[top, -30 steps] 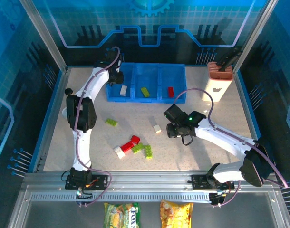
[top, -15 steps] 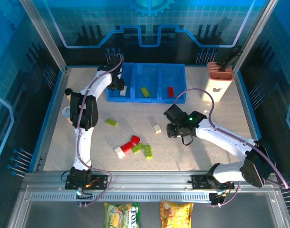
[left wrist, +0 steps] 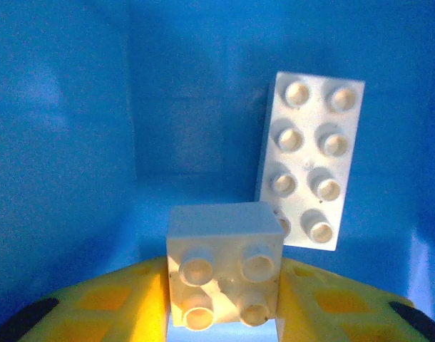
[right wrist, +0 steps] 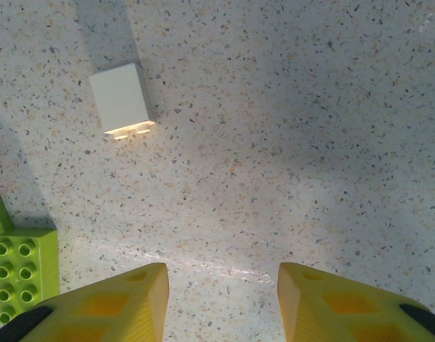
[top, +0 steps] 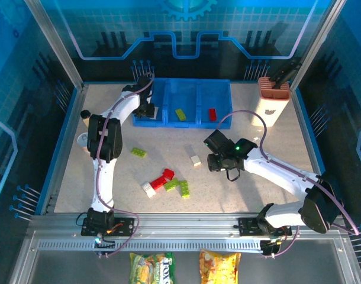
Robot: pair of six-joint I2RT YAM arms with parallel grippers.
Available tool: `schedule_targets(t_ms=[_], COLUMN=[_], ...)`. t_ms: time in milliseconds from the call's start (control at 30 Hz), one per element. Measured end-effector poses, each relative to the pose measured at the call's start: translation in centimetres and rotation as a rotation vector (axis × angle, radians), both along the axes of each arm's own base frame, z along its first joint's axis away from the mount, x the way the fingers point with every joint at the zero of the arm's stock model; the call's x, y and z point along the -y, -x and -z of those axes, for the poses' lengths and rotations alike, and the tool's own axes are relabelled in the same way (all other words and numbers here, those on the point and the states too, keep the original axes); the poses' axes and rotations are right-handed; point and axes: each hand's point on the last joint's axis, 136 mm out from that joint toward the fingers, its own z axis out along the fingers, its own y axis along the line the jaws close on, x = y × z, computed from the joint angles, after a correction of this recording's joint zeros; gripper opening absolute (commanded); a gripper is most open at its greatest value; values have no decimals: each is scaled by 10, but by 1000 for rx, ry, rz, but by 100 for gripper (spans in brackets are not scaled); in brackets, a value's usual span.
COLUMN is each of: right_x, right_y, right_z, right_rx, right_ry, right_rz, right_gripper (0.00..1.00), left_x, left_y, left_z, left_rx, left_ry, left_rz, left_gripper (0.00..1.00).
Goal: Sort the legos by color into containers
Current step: Place the lego in the container.
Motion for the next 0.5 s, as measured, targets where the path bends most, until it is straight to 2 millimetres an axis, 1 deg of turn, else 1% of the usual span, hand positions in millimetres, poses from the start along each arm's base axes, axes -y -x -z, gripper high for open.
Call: schedule_targets(t_ms=[133, 267, 500], right_x=[0, 0, -2], right_y=[0, 0, -2], right_z=[0, 0, -5], right_rx=[0, 0, 10], right_ry=[0, 0, -9], right_rz=[0, -1, -1], right_gripper=[45, 46, 46], left_x=[-1, -1, -1], left_y=[8, 8, 16], left_z=[10, 9, 4], left_rx=[-22, -4, -6], left_ry=[-8, -3, -1], left_rz=[-8, -9, -8], left_gripper=[44, 46, 47])
